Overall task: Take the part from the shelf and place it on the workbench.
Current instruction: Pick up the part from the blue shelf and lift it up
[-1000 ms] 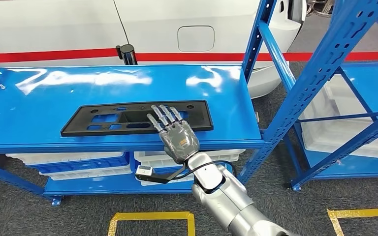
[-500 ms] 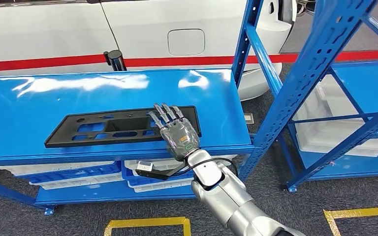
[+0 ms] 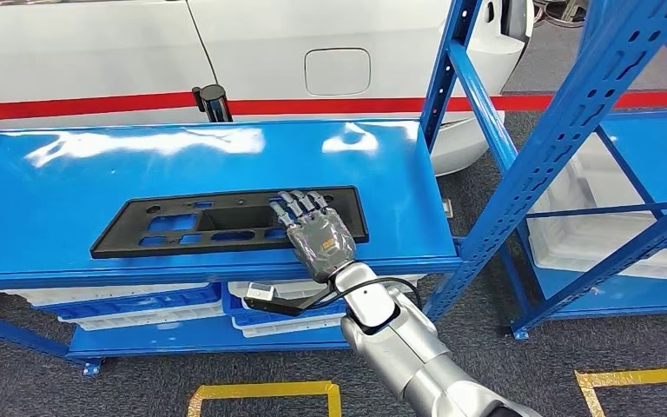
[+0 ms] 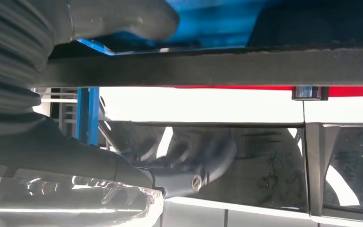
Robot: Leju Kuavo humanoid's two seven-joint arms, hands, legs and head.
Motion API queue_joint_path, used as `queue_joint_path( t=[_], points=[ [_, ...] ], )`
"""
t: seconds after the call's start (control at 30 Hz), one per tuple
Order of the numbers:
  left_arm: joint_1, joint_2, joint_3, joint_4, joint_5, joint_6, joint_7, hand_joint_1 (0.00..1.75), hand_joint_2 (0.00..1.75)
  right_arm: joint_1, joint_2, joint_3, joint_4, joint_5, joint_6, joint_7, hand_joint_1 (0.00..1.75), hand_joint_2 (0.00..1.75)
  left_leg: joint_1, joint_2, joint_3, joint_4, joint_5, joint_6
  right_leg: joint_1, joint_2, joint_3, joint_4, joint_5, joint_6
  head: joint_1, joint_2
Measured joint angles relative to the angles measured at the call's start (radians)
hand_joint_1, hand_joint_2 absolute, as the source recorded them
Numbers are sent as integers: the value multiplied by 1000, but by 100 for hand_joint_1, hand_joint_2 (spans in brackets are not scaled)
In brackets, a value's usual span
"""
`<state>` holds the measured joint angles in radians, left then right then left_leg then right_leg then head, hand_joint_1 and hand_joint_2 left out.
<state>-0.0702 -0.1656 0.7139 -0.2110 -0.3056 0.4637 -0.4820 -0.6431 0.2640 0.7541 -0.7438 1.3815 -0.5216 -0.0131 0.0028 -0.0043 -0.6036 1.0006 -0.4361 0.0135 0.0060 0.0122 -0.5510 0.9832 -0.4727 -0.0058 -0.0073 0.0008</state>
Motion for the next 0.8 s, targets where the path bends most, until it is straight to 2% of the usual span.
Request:
queue_joint_path(
  t=[0.57,0.67,0.8],
  points=[
    [0,-2,1,0,1,15,-11,0,0,-3,0,-8,4,-2,-3,-6,141,175,10,1,1,0,0,-1,1,0,3,0,0,-1,0,0],
    [0,-4,3,0,7,31,-35,0,0,-3,0,-9,4,-2,-5,-7,142,175,10,1,1,0,0,-1,1,0,3,0,0,-1,0,0],
    [0,-7,10,0,11,88,-92,0,175,-3,-1,-13,5,-2,-15,-14,154,175,10,1,1,0,0,-1,1,0,3,0,0,-1,0,0]
  ],
)
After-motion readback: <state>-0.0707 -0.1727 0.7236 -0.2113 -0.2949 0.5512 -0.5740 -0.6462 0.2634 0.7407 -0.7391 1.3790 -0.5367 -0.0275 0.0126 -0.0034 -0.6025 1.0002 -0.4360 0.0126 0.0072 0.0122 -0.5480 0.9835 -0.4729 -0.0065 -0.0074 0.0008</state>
